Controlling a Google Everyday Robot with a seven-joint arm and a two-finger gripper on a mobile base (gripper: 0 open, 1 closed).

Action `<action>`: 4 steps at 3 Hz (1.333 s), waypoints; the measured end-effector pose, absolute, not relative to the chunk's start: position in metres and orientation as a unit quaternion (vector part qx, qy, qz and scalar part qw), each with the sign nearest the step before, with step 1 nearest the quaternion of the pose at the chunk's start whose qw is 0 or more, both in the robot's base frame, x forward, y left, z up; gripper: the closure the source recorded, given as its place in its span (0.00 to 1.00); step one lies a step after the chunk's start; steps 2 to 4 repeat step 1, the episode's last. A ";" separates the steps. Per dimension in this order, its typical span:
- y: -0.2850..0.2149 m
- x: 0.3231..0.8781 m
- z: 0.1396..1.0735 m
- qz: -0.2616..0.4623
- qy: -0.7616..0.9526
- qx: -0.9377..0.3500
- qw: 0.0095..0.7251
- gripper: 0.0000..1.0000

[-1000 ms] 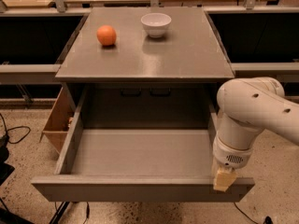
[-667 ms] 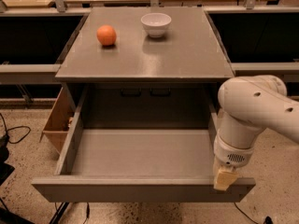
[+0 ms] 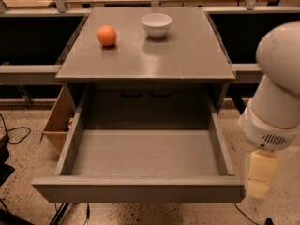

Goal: Open top drawer

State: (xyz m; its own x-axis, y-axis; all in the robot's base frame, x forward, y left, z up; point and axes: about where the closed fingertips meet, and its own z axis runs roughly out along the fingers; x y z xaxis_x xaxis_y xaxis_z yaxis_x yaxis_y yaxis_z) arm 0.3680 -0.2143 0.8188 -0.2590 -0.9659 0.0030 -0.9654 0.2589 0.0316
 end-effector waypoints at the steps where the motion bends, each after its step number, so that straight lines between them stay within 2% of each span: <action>1: -0.214 0.359 0.912 0.068 -0.794 0.603 -0.034 0.00; 4: -0.214 0.359 0.912 0.068 -0.794 0.603 -0.034 0.00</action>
Offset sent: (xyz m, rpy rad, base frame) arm 0.0000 0.0000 0.0000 0.0000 0.0000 0.0000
